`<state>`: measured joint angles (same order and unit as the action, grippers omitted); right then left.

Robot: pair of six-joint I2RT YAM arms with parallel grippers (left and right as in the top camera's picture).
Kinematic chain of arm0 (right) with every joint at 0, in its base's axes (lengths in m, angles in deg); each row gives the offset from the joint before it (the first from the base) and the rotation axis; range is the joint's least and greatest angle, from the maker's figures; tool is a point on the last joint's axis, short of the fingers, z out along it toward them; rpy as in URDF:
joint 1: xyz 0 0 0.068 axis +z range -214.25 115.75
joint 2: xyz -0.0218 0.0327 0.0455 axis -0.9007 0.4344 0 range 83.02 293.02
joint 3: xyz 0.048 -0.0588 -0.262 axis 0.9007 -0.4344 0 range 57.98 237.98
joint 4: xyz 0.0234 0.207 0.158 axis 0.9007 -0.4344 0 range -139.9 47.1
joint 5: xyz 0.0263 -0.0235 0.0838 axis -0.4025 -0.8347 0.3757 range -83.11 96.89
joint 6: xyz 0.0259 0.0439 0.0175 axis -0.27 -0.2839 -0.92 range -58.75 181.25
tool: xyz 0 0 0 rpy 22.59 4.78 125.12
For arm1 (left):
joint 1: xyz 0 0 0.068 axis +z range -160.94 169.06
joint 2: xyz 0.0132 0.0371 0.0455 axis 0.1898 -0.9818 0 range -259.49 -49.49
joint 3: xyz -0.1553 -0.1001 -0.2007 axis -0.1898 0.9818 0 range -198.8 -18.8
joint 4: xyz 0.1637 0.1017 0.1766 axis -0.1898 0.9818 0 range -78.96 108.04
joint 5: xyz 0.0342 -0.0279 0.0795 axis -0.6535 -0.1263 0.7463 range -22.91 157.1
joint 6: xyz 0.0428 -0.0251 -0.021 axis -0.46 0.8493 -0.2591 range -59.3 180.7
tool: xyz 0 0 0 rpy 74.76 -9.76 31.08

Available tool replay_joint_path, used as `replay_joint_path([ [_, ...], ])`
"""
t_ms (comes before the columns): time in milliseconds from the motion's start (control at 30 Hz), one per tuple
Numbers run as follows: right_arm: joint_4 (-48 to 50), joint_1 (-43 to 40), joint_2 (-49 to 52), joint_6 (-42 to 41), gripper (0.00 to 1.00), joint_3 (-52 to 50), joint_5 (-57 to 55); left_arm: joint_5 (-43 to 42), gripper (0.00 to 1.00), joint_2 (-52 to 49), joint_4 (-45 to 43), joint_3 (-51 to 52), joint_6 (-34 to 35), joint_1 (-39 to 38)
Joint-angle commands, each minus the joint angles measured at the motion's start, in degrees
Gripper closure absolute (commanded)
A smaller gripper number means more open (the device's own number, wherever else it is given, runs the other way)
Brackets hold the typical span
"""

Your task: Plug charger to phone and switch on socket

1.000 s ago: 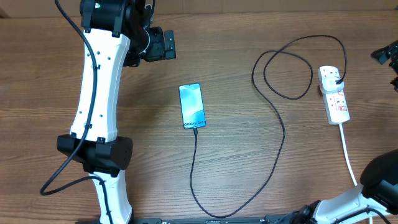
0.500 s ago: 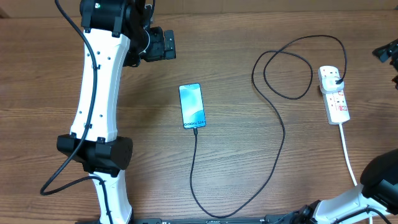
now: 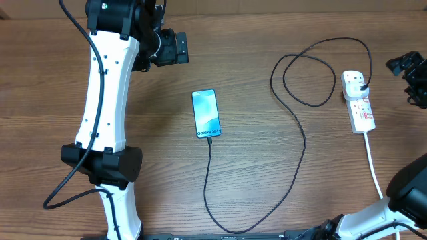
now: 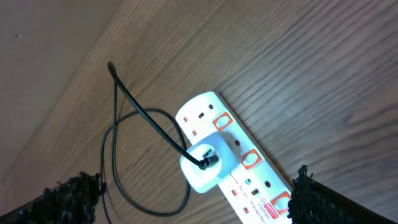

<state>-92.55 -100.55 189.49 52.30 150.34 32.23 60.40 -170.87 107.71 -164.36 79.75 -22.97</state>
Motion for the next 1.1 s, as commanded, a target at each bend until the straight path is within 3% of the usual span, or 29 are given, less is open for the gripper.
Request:
replay_joint_path([
  [0, 2.8, 1.2, 0.1, 0.5, 0.00, -2.2, 0.9, -0.4, 0.00, 1.5, 0.1, -1.2, -1.3, -0.4],
  [433, 13.2, 4.2, 0.1, 0.5, 0.00, -10.3, 0.8, -0.4, 0.00, 1.5, 0.1, -1.2, -1.3, -0.4],
  [1067, 20.2, 5.5, 0.2, 0.5, 0.00, -17.6, -2.3, -0.4, 0.00, 1.5, 0.1, -1.2, -1.3, -0.4],
])
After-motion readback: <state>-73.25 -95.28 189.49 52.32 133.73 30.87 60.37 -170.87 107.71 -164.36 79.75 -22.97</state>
